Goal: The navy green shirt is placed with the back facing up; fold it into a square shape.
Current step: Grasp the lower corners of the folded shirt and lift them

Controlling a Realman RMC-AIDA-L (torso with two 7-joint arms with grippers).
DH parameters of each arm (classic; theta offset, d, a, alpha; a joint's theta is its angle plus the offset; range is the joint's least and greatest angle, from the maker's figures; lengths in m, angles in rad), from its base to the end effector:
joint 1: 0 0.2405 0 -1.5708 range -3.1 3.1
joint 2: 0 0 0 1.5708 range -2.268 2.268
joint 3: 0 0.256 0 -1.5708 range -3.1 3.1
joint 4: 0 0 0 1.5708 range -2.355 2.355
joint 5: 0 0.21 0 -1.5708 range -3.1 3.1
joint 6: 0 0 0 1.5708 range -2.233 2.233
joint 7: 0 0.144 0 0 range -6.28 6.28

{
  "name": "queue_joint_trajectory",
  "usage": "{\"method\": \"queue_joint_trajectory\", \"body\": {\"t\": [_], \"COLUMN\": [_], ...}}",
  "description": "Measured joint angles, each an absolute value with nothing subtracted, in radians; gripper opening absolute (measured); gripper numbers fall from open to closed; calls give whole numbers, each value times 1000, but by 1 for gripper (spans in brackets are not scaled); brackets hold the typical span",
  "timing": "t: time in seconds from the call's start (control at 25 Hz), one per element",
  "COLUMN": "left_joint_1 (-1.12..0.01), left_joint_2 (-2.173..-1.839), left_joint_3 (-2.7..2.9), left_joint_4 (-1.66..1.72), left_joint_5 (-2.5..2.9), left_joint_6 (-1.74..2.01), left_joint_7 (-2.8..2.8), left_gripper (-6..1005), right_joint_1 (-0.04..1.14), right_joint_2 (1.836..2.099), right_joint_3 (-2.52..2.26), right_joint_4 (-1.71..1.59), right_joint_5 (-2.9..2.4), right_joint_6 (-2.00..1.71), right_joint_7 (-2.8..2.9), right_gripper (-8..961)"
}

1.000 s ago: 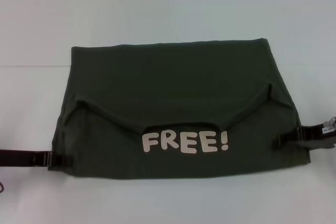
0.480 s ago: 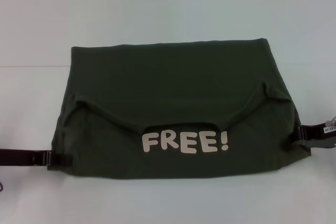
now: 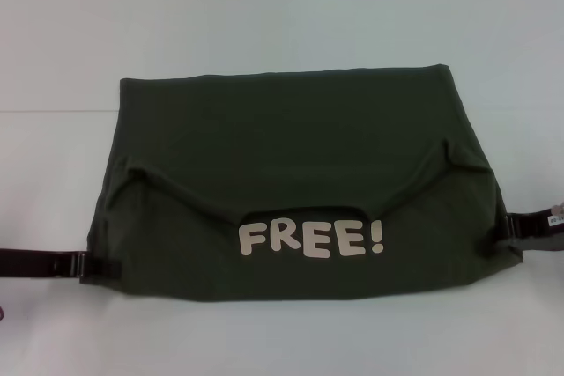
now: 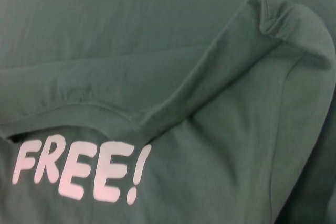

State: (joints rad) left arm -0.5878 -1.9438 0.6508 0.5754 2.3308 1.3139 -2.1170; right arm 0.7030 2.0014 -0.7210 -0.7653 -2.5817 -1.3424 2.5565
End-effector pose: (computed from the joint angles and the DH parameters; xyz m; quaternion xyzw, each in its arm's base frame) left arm -0.3310 0.3562 0.0356 -0.8057 -0.5562 -0.0947 0.1803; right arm 0.2886 0.3891 0.0378 -0.7586 0.6186 0.0136 0.2041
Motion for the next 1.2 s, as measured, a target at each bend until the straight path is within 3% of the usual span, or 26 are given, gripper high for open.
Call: {"method": "queue_joint_trajectory", "body": {"t": [0.32, 0.76, 1.2], "left_joint_1": [-589, -593, -600], "left_joint_2": [-1908, -1891, -1877], "left_joint_3": [653, 646, 643], "left_joint_4": [581, 639, 640], "left_joint_5": [2363, 2506, 2610], "left_joint_6": [1420, 1703, 1892], "left_joint_7": [-2186, -2225, -2224], "left_gripper": [45, 44, 45], "right_joint_1": [685, 658, 656], "right_joint_2": [1969, 1949, 1963], "right_joint_3": [-717, -733, -821], "right_joint_4": [-765, -739, -717], "right_joint_5": [-2581, -2592, -2647], "right_joint_6": [-1488, -1676, -1817], "right_joint_7": [2493, 2350, 2221], "right_gripper": [32, 31, 32]}}
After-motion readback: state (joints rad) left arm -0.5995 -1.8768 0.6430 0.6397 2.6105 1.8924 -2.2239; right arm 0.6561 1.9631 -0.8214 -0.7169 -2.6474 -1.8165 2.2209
